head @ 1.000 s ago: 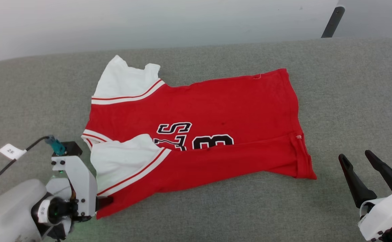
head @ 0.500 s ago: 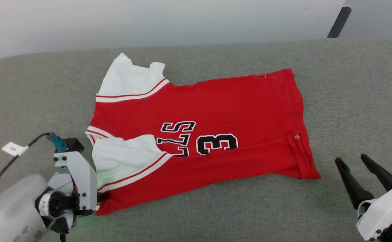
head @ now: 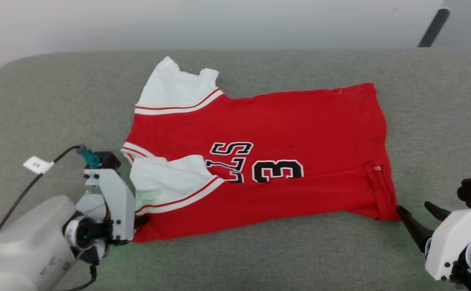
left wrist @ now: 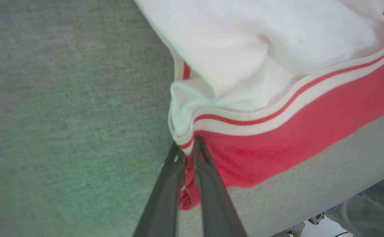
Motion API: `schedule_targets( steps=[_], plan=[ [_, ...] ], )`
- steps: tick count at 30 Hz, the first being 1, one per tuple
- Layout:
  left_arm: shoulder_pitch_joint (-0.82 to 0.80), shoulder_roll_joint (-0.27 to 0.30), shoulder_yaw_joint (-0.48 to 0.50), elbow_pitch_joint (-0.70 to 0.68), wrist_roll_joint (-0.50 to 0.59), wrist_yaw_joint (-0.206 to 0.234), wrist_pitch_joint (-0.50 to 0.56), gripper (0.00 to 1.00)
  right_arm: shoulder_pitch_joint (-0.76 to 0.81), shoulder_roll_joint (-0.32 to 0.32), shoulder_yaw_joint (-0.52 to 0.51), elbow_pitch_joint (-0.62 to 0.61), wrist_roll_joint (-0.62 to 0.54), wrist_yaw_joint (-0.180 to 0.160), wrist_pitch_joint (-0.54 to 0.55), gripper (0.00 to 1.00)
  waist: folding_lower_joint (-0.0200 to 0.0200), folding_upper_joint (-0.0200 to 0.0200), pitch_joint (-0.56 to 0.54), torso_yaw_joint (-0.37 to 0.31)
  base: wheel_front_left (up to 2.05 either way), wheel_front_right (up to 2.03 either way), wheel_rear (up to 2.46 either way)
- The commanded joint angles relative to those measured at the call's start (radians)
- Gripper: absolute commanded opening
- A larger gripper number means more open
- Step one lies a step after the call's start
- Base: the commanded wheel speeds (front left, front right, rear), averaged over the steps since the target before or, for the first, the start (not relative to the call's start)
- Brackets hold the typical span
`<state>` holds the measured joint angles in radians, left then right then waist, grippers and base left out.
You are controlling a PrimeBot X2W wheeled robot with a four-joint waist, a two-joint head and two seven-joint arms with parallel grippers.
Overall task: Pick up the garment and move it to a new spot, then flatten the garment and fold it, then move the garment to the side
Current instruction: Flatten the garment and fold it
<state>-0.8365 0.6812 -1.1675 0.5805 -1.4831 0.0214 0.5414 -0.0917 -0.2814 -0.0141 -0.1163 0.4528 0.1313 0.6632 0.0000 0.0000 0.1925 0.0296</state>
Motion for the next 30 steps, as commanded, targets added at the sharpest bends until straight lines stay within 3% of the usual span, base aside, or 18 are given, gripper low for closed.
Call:
schedule_targets(
  steps=[1,18,19,20,21,30],
  plan=[
    [-0.011,-0.028,-0.006,0.012,0.012,-0.014,-0.007,0.0,-0.027,-0.009,0.004,0.028,-0.012,-0.001,0.019,1.0,0.0,0.0,0.012,0.023,0.0,0.0,0.0],
    [-0.069,-0.113,-0.007,0.101,0.038,-0.08,-0.026,0.0,-0.151,-0.005,0.067,0.285,-0.01,-0.001,0.175,1.0,0.0,0.0,0.064,0.086,0.0,0.0,0.0],
    [-0.071,-0.115,-0.006,0.108,0.039,-0.086,-0.027,0.0,-0.157,-0.006,0.077,0.303,-0.008,-0.001,0.188,0.91,0.0,0.0,0.066,0.087,0.0,0.0,0.0],
    [-0.073,-0.119,-0.004,0.114,0.037,-0.087,-0.028,0.0,-0.162,-0.009,0.089,0.317,-0.007,-0.001,0.197,0.42,0.0,0.0,0.067,0.089,0.0,0.0,0.0],
    [-0.075,-0.122,-0.004,0.122,0.035,-0.091,-0.029,0.0,-0.168,-0.009,0.099,0.331,0.004,-0.001,0.208,0.0,0.0,0.0,0.069,0.09,0.0,0.0,0.0],
    [-0.085,-0.128,0.004,0.173,0.027,-0.115,-0.026,0.0,-0.204,-0.049,0.101,0.374,0.033,-0.001,0.246,0.0,0.0,0.0,0.062,0.091,0.0,0.0,0.0]
  ],
)
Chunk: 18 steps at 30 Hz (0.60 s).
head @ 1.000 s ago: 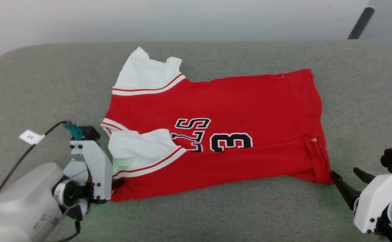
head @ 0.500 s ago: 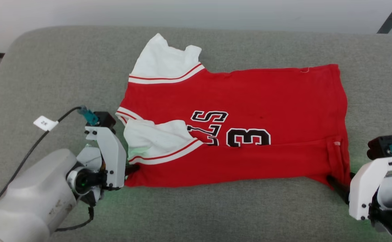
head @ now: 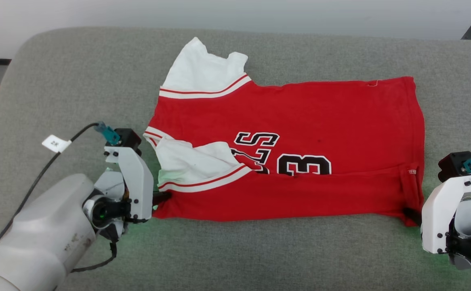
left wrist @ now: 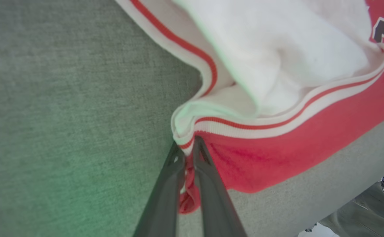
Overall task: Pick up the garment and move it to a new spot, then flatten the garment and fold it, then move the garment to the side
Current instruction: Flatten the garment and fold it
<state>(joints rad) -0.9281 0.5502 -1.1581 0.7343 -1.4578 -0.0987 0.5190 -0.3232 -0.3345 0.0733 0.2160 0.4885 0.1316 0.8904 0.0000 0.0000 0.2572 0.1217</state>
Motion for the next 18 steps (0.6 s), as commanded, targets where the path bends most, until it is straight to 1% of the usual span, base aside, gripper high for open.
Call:
schedule_targets(
  steps=[1,6,11,18],
  plan=[
    [0.005,0.008,-0.005,0.022,0.001,0.005,-0.001,0.0,0.027,0.0,0.008,0.039,0.0,-0.002,0.023,0.0,0.0,0.0,-0.006,-0.001,0.0,0.0,0.0],
    [0.006,0.031,-0.001,0.015,-0.006,0.002,0.013,0.0,0.051,-0.02,-0.014,0.001,0.019,-0.002,0.04,0.0,0.0,0.0,-0.024,-0.001,0.0,0.0,0.0],
    [0.021,0.054,-0.001,-0.019,-0.012,0.015,0.026,0.0,0.087,-0.038,-0.035,-0.06,0.024,-0.002,0.066,0.0,0.0,0.0,-0.051,0.005,0.0,0.0,0.0],
    [0.057,0.1,-0.005,-0.105,-0.018,0.069,0.046,0.0,0.156,-0.039,-0.075,-0.155,0.023,-0.002,0.108,0.0,0.0,0.0,-0.082,0.018,0.0,0.0,0.0]
  ],
)
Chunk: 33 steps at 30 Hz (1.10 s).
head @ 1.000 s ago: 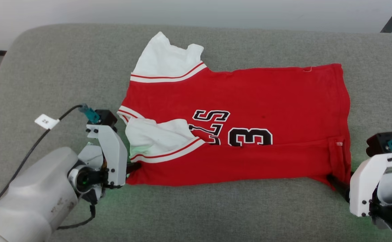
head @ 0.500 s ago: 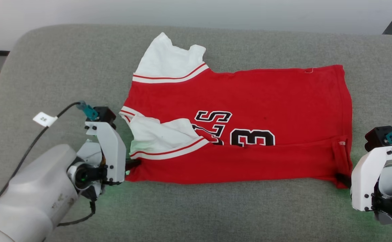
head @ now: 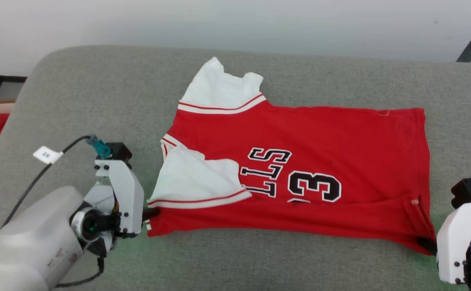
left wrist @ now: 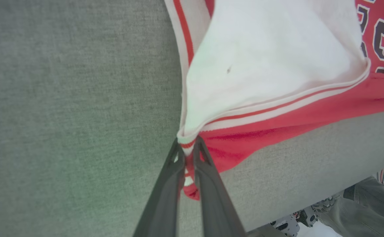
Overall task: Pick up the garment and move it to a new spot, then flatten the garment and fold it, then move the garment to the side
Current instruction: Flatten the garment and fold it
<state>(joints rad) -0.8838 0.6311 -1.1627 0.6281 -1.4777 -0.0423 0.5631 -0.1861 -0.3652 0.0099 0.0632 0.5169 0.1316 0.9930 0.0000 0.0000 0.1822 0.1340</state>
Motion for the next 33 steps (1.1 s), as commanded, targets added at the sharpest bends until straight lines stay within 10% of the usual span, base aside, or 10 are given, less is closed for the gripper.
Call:
schedule_targets(
  steps=[1,26,29,30,33],
  plan=[
    [0.02,0.027,0.0,-0.013,-0.002,0.022,0.003,0.0,0.028,-0.005,-0.017,-0.014,-0.008,-0.002,0.013,0.0,0.0,0.0,-0.01,0.007,0.0,0.0,0.0],
    [0.175,0.149,-0.03,-0.416,-0.011,0.237,-0.006,0.0,0.189,0.049,-0.054,-0.195,-0.033,-0.002,0.133,0.0,0.0,0.0,-0.008,0.011,0.0,0.0,0.0],
    [0.161,0.157,-0.025,-0.425,0.001,0.239,-0.012,0.35,0.175,0.046,-0.051,-0.191,-0.035,-0.002,0.12,0.49,0.0,0.0,-0.009,0.007,0.0,0.0,0.0],
    [0.158,0.159,-0.022,-0.429,0.002,0.24,-0.016,0.58,0.17,0.045,-0.053,-0.191,-0.034,-0.002,0.111,1.0,0.0,0.0,-0.01,0.006,0.0,0.0,0.0],
    [0.15,0.172,-0.016,-0.439,0.012,0.244,-0.019,1.0,0.165,0.044,-0.053,-0.188,-0.033,-0.002,0.1,1.0,0.0,0.0,-0.016,0.002,0.0,0.0,0.0]
  ],
)
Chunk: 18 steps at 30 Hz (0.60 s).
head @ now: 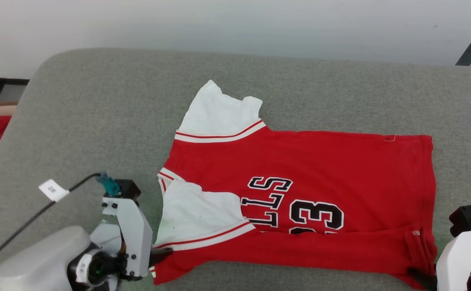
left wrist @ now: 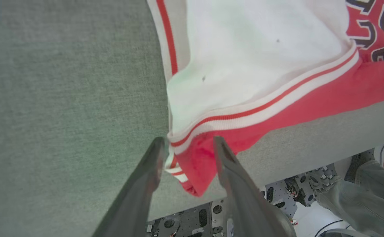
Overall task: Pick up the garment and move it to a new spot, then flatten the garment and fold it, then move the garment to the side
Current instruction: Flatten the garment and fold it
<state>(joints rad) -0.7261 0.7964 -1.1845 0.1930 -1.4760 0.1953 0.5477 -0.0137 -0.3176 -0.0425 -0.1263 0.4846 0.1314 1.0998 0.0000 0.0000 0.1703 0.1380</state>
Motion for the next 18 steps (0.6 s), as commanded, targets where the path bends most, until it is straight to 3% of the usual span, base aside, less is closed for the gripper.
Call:
schedule_targets(
  steps=[1,11,18],
  plan=[
    [-0.01,0.011,0.009,-0.007,0.011,0.007,-0.008,1.0,-0.009,-0.003,-0.003,0.0,-0.001,-0.001,-0.012,1.0,0.0,0.0,-0.006,-0.004,0.0,0.0,0.0],
    [-0.061,0.064,0.057,-0.058,0.036,0.014,-0.052,1.0,-0.02,0.006,-0.008,-0.07,0.001,-0.001,-0.111,1.0,0.0,0.0,-0.02,-0.037,0.0,0.0,0.0],
    [-0.161,0.054,0.106,-0.024,0.12,-0.045,-0.148,1.0,-0.065,-0.015,0.042,-0.138,-0.016,-0.001,-0.32,1.0,0.0,0.0,0.002,-0.083,0.0,0.0,0.0]
  ],
)
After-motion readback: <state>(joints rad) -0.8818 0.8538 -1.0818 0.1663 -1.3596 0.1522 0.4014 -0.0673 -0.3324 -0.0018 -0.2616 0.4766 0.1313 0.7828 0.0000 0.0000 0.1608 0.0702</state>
